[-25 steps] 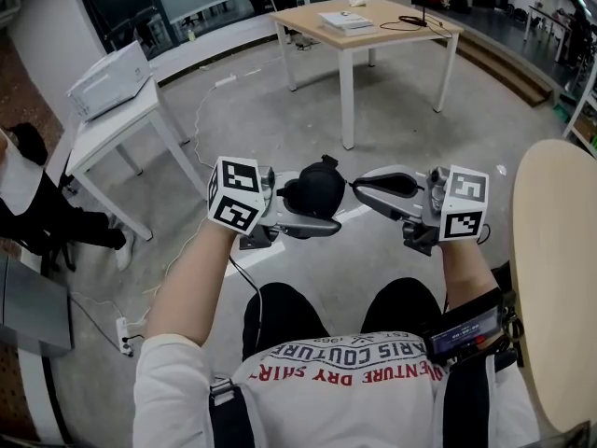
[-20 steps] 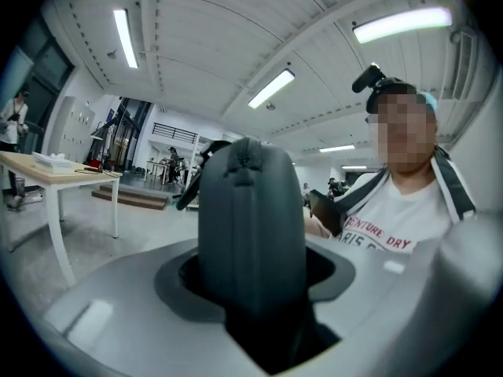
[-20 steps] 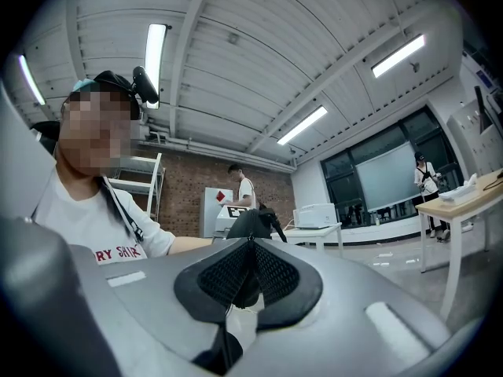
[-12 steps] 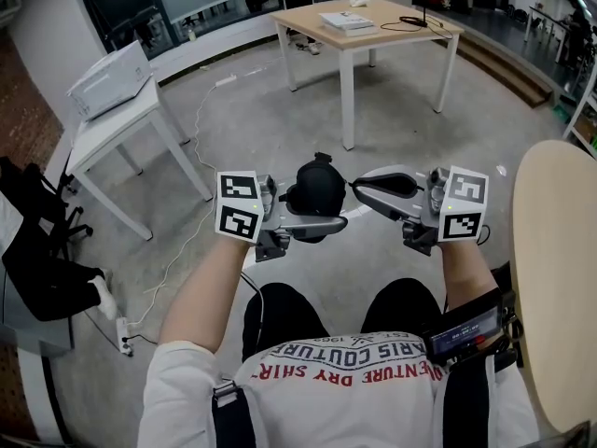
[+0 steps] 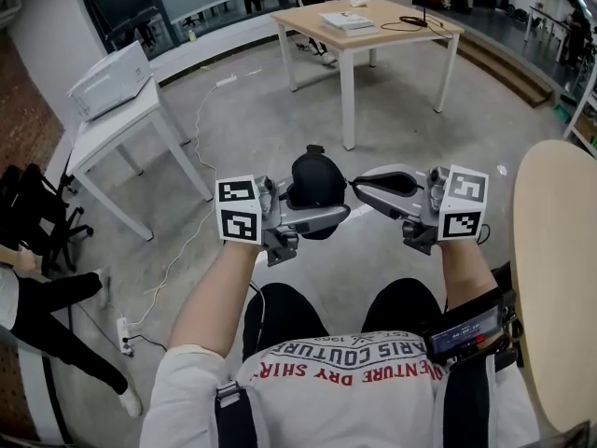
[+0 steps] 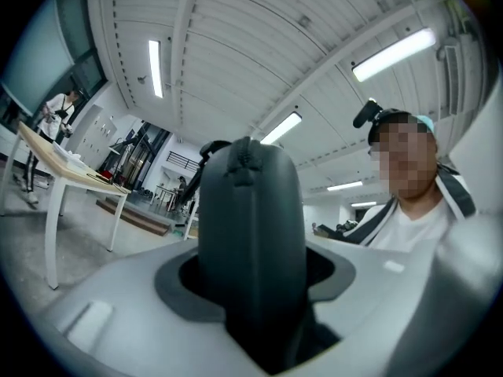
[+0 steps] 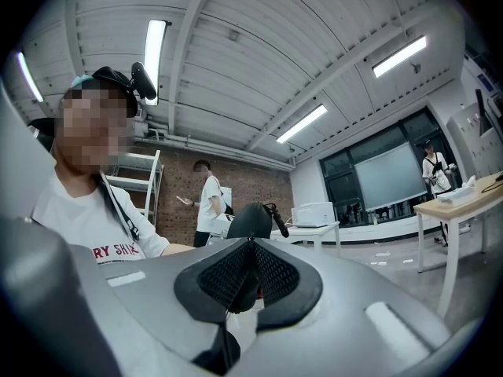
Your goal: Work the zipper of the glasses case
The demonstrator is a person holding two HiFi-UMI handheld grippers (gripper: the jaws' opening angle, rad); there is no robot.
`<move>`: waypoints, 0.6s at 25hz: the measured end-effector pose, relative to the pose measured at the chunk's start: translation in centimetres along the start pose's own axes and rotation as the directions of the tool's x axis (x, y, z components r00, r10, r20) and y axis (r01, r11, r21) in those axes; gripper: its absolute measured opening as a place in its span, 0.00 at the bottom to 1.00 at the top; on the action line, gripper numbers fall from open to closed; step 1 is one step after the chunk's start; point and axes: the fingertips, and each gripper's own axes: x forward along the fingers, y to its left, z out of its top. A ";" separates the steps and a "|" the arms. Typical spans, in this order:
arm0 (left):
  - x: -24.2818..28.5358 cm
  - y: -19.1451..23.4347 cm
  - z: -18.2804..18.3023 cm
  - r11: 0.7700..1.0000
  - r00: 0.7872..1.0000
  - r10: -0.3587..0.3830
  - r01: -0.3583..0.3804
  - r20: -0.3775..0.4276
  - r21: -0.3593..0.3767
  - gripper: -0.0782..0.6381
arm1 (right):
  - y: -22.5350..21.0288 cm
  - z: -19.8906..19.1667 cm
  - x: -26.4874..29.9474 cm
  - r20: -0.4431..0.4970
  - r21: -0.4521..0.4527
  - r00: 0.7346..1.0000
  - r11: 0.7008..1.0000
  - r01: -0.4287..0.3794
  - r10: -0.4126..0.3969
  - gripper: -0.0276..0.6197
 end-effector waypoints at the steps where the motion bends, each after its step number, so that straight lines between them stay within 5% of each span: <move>1: 0.0 0.0 0.2 1.000 1.000 0.007 -0.007 0.017 -0.001 0.46 | 0.0 0.0 0.0 0.000 0.000 1.000 1.000 0.001 -0.001 0.07; 15: -0.4 0.3 2.3 0.998 0.981 0.055 -0.047 0.186 -0.050 0.46 | 0.0 0.0 0.1 -0.004 0.004 1.000 1.000 -0.004 0.004 0.07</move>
